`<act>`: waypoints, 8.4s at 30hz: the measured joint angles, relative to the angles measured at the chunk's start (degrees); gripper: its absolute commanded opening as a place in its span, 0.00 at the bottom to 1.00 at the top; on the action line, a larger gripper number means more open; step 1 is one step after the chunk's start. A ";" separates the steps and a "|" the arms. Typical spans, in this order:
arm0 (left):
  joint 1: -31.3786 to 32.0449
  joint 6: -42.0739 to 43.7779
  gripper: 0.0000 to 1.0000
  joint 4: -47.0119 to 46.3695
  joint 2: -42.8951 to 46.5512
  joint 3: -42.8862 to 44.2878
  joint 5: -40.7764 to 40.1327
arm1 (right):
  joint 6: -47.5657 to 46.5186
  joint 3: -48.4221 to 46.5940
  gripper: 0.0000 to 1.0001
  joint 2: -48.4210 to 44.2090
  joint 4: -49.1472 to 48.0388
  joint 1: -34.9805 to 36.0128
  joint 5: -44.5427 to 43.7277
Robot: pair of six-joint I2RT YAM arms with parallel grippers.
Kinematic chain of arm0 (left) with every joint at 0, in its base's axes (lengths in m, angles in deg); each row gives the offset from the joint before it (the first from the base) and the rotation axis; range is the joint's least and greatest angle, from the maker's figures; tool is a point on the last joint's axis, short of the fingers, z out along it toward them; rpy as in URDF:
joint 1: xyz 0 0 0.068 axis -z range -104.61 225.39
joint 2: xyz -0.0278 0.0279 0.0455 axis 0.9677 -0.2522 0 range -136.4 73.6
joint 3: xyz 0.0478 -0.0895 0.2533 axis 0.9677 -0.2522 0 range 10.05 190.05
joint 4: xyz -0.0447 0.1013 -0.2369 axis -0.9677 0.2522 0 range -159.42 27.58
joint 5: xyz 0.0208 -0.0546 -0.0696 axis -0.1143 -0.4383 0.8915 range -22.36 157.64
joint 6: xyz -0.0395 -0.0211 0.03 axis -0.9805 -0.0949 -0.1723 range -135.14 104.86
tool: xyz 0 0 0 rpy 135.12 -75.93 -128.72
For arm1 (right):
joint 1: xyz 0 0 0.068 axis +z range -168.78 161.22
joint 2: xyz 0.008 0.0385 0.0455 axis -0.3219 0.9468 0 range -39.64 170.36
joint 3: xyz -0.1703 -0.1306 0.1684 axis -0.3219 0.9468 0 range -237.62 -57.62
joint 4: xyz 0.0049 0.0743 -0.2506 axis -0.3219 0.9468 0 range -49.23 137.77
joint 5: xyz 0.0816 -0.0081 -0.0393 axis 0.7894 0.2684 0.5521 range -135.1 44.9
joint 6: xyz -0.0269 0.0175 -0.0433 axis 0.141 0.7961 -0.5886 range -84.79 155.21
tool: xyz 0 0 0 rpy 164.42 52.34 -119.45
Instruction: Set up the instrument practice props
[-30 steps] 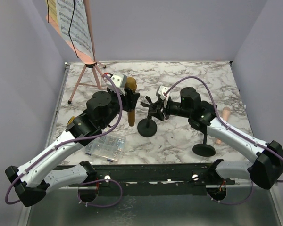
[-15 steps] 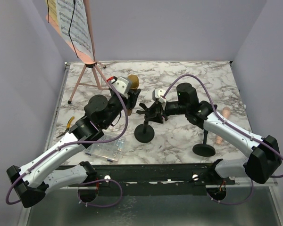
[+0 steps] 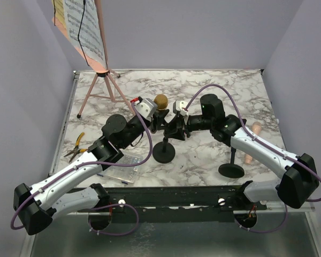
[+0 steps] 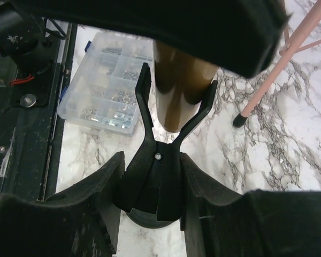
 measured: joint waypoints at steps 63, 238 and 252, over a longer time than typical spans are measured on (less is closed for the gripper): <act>-0.50 -3.87 0.07 -6.32 3.56 -8.22 7.19 | 89.96 13.99 0.17 -4.61 -14.32 -1.77 -9.97; -0.02 -3.21 0.99 5.42 14.99 -10.03 -16.28 | 48.57 53.11 0.90 -39.06 -34.56 -12.28 -81.35; -0.02 -3.23 0.99 5.05 16.13 -10.14 -16.35 | 58.47 11.54 1.00 8.41 1.92 -48.22 -73.64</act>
